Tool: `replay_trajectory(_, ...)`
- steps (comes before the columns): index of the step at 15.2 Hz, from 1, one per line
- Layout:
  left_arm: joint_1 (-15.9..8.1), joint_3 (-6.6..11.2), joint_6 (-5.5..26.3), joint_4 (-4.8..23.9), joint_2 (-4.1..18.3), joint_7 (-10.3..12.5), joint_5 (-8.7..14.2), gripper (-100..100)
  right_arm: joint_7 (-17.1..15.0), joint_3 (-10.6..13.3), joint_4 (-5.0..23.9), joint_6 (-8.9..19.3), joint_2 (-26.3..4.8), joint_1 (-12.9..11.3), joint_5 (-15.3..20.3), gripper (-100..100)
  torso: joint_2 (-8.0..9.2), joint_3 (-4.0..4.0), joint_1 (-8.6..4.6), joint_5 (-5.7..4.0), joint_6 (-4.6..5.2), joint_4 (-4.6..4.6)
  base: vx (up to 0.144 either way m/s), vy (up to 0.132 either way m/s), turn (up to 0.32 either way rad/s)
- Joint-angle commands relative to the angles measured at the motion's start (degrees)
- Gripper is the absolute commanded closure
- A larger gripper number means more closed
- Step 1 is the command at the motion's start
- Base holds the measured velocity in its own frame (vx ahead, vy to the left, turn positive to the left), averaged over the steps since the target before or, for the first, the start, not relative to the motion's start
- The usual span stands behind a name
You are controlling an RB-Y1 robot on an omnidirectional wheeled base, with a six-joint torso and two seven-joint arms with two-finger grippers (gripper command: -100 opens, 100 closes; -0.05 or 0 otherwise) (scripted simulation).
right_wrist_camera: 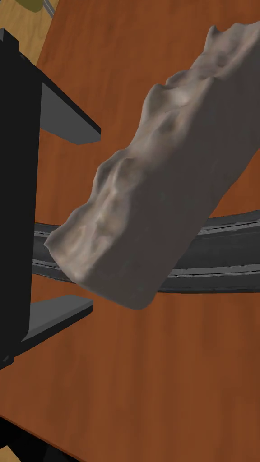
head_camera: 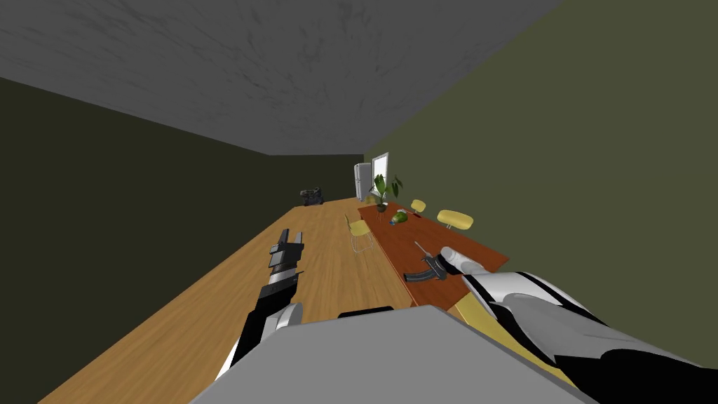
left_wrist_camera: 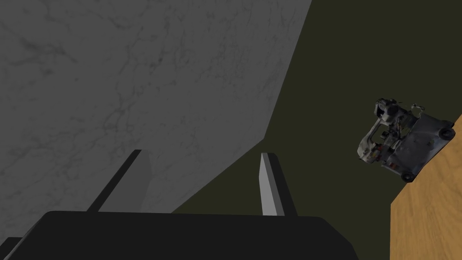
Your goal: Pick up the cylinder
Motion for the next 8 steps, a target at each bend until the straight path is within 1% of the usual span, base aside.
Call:
replay_trajectory(1, 0.0, 0.0, 0.0, 0.0, 0.0, 0.0, 0.0, 0, -1.6, 0.3, -0.1, 1.2, -0.1, 1.5, -1.0, -100, 0.0, 0.0, 0.0, 0.0, 0.0, 0.0, -0.008, 0.024, -0.105)
replay_trajectory(2, 0.0, 0.0, 0.0, 0.0, 0.0, 0.0, 0.0, 0, -1.6, 0.3, 1.2, 1.2, -0.1, 1.5, -1.0, -100, 0.01, 0.01, 0.04, 0.02, -0.03, 0.01, -0.008, 0.027, -0.028)
replay_trajectory(3, 0.0, 0.0, 0.0, 0.0, 0.0, 0.0, 0.0, 0, -1.6, 0.3, 0.0, 1.2, -0.1, 1.5, -1.0, -100, 0.04, 0.01, 0.05, -0.01, 0.0, -0.01, -0.002, 0.02, 0.003)
replay_trajectory(4, 0.0, -0.01, 0.0, 0.0, 0.0, 0.0, 0.0, 0, -1.1, 0.4, 0.4, 1.4, 0.0, 1.2, -0.8, -100, 0.03, 0.0, 0.02, -0.04, 0.0, -0.03, -0.002, 0.011, -0.002)
replay_trajectory(5, 0.0, 0.0, 0.0, 0.0, 0.0, 0.0, 0.0, 0, -1.1, 0.2, 0.2, 2.8, 0.1, 3.4, -2.4, -100, 0.01, -0.01, -0.02, -0.04, -0.01, -0.03, 0.008, -0.007, 0.175)
replay_trajectory(6, 0.0, -0.01, 0.0, 0.0, 0.0, 0.0, 0.0, 0, -1.0, 0.1, 0.3, 3.2, 0.2, 3.8, -2.9, -100, -0.01, -0.03, -0.08, -0.06, -0.04, -0.04, 0.018, -0.031, 0.251)
replay_trajectory(7, 0.0, -0.01, 0.0, 0.0, 0.0, 0.0, 0.0, 0, -1.0, 0.1, -0.4, 3.2, 0.2, 3.8, -2.9, -100, -0.09, -0.07, -0.18, -0.18, -0.13, -0.07, 0.016, -0.033, 0.146)
replay_trajectory(8, 0.0, 0.0, 0.0, 0.0, 0.0, 0.0, 0.0, 0, -1.0, 0.1, 0.1, 3.2, 0.2, 3.8, -2.9, -100, -0.17, -0.12, -0.25, -0.21, -0.15, -0.08, 0.01, -0.024, 0.035)
